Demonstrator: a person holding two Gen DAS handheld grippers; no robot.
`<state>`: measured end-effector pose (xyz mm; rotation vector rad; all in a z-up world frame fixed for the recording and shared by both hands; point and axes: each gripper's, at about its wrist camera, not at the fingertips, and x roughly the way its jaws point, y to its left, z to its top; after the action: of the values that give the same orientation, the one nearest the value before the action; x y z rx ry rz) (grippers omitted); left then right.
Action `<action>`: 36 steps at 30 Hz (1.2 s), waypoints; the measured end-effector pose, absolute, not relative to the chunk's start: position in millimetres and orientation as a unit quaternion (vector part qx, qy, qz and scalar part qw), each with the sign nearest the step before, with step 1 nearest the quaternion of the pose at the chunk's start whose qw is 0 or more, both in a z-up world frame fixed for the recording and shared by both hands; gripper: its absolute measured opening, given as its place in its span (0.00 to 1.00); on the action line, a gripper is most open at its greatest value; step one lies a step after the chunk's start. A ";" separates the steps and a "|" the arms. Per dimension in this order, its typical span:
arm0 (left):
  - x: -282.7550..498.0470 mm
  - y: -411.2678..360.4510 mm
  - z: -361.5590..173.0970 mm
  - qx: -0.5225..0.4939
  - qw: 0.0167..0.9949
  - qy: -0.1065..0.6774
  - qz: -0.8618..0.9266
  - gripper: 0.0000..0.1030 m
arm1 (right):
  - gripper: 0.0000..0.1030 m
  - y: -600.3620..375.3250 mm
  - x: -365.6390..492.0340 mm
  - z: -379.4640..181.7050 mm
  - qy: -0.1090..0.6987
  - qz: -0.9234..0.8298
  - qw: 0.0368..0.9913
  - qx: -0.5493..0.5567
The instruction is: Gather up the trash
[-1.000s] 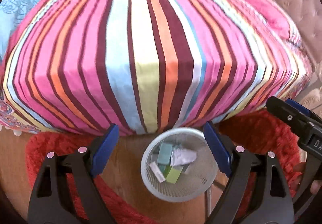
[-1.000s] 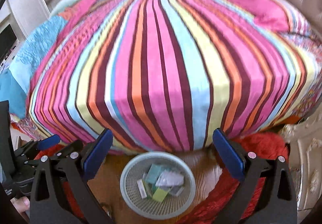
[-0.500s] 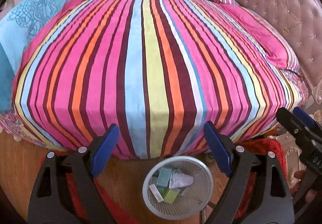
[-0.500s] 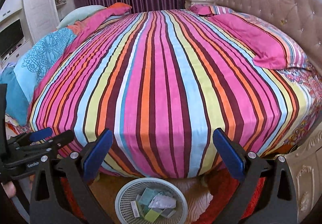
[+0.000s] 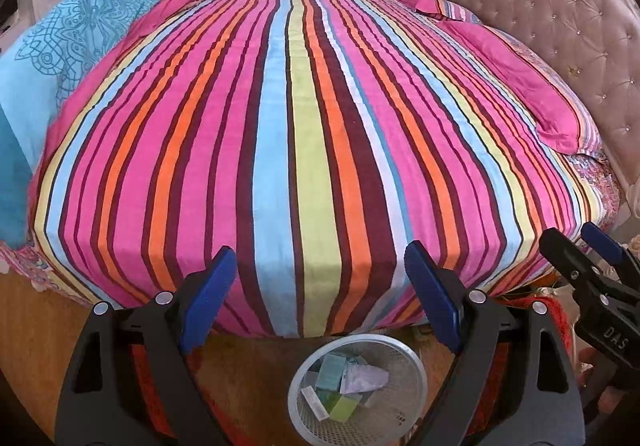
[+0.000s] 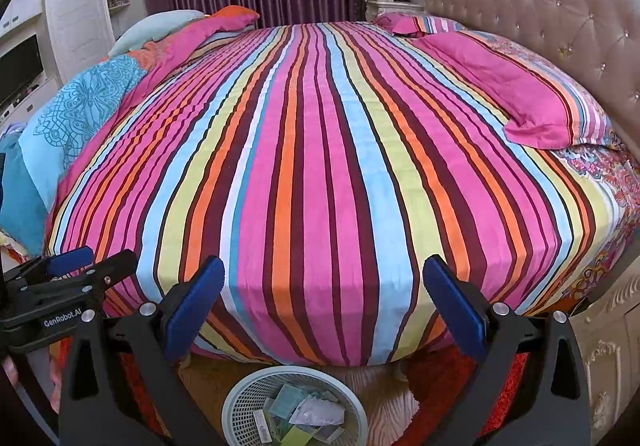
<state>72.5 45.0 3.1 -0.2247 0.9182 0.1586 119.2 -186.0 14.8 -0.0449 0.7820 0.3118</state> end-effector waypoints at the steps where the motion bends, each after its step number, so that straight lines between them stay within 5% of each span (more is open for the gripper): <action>1: 72.7 46.3 2.7 -0.108 0.887 0.442 0.077 0.81 | 0.92 -185.9 119.8 15.2 0.380 0.151 0.913 -0.022; 36: 63.0 31.7 19.9 -0.059 0.899 0.421 0.102 0.81 | 0.92 -194.9 117.1 26.0 0.369 0.144 0.918 -0.018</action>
<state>63.0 31.7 19.9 -0.1215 0.8724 0.2108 117.1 -194.9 26.0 -0.0376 0.7585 0.2958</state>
